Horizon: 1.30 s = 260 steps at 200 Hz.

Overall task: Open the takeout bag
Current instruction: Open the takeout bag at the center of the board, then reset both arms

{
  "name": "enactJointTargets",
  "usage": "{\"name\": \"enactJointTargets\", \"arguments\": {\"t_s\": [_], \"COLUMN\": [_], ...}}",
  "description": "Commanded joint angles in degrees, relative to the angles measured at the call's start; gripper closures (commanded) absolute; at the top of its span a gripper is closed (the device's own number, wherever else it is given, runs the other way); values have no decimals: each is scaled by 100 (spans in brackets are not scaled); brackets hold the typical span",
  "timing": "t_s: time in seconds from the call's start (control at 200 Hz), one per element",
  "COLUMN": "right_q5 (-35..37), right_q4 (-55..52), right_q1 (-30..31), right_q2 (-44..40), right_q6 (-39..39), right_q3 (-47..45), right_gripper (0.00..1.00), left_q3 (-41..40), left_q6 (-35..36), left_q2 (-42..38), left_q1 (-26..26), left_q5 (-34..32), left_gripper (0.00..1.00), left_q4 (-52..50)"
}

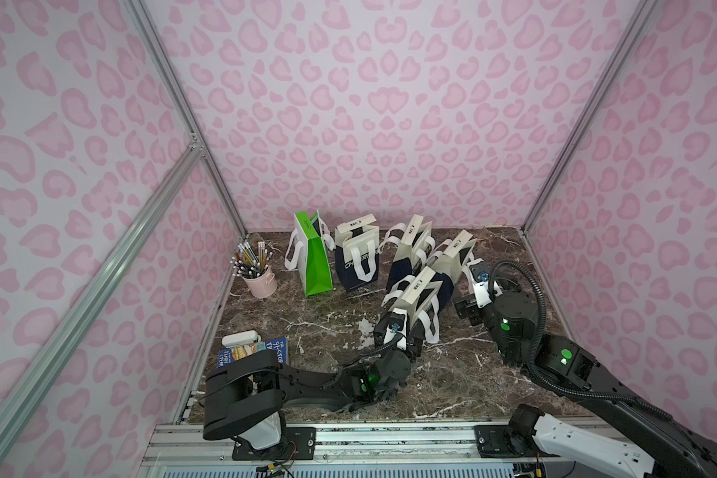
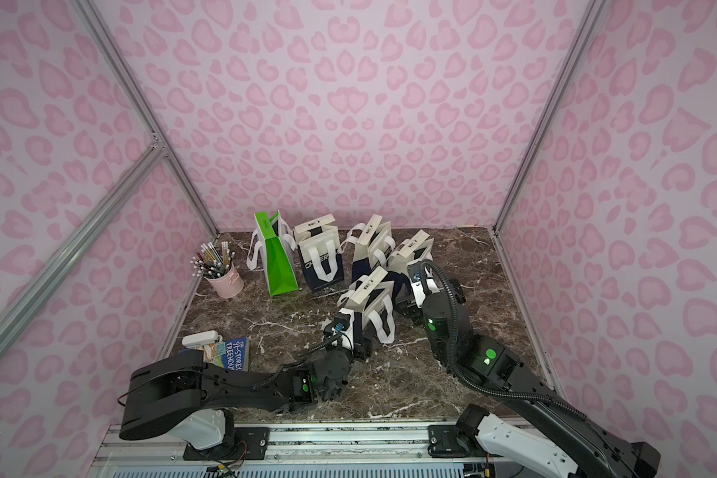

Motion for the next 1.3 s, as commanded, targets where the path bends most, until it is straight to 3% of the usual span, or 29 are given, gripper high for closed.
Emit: {"name": "enactJointTargets", "arguments": {"t_s": [0.0, 0.28, 0.41, 0.495, 0.63, 0.675, 0.765, 0.85, 0.995, 1.15, 1.295], "right_q5": [259, 227, 99, -485, -2182, -2285, -1986, -1977, -2623, -2980, -3457], "right_q4": [-281, -632, -220, -385, -582, -340, 303, 1065, 2044, 3338, 4714], "right_q1": [-151, -829, -1409, -2264, -4050, -4325, -4572, -4801, -5256, -5434, -5476], "right_q2": [-46, -89, -227, 76, 746, 779, 752, 736, 862, 963, 1231], "right_q6": [925, 1626, 1468, 1632, 2224, 2223, 2076, 1766, 1791, 1721, 1596], "right_q3": [-9, -73, -415, -288, 129, 100, -79, -430, -970, -1757, -2543], "right_gripper": [6, 5, 5, 5, 4, 4, 4, 2, 1, 1, 1], "left_q3": [-181, -1043, -1339, -1453, -1138, -821, -239, -128, -469, -666, -1260], "left_q6": [-231, 2, -153, -335, -591, -432, -350, -538, -464, -78, -36], "left_q2": [-493, -2564, -3625, -4056, -3542, -3096, -2465, -2352, -2830, -2903, -2965], "left_q1": [-2, 197, 458, 986, 2563, 2857, 3214, 3548, 3683, 3853, 4227], "left_q5": [590, 2987, 3328, 3754, 5865, 6256, 6420, 6058, 4158, 3131, 2611], "left_gripper": [22, 21, 21, 16, 14, 16, 16, 16, 14, 13, 13], "left_q4": [-456, -1124, -1470, -1654, -2195, -2445, -2531, -2128, -1668, -1911, -1135]}}
